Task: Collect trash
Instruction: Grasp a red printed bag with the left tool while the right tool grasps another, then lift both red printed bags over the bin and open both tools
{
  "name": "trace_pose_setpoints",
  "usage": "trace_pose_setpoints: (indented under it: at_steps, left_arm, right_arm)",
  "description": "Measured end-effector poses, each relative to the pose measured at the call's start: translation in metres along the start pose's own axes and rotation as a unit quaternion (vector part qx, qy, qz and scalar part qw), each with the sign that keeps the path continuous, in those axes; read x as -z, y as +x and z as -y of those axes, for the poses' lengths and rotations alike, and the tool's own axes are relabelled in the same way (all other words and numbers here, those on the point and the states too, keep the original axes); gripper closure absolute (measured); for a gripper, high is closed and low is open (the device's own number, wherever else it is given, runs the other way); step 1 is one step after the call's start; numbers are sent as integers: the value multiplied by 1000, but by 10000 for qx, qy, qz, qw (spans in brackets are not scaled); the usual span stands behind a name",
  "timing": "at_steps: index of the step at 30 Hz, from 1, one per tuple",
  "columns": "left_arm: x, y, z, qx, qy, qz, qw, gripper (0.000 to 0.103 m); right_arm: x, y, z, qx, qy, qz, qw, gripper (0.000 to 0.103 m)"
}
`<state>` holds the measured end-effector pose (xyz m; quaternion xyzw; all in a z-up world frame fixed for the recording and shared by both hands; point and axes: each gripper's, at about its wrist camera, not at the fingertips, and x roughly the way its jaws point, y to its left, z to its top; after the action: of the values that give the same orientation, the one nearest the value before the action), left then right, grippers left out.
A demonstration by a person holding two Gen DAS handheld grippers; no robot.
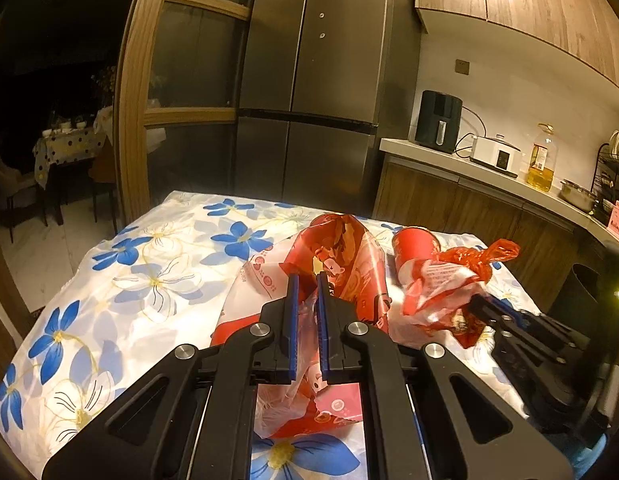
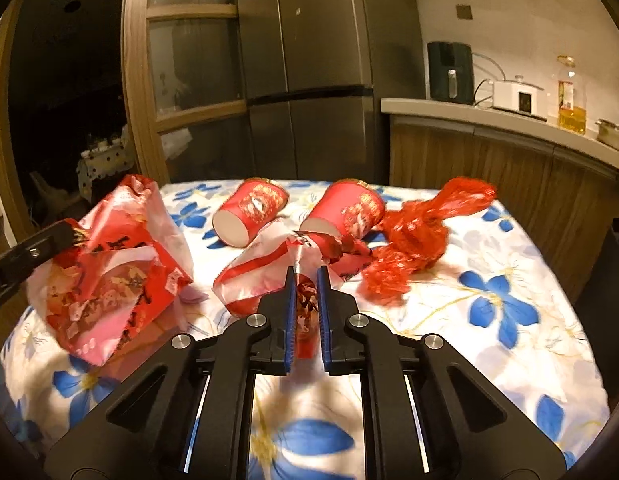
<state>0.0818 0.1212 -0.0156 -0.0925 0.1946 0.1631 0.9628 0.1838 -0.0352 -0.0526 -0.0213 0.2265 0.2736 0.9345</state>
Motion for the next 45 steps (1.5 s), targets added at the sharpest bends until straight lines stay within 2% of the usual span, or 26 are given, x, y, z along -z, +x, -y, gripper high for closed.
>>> trace_pose_setpoints:
  at_steps: [7,17,31,45]
  left_arm:
    - [-7,-14,20,223,129,133,9996,95]
    - [-23,-27,89,950,495,322,9937,95]
    - [-40,-40,219,2034,1048,565,9718,96]
    - [-39,-35,328,2628,1428,614,9522,96]
  right_arm:
    - [-9,-58,23,227,95,547,9982,94]
    - [-23,-129,81,957,360,1227,9872,94]
    - [-19,-192,165,1925,667,1700,9642,94]
    - [-17,-227,238,2628,945,1938,9405,94]
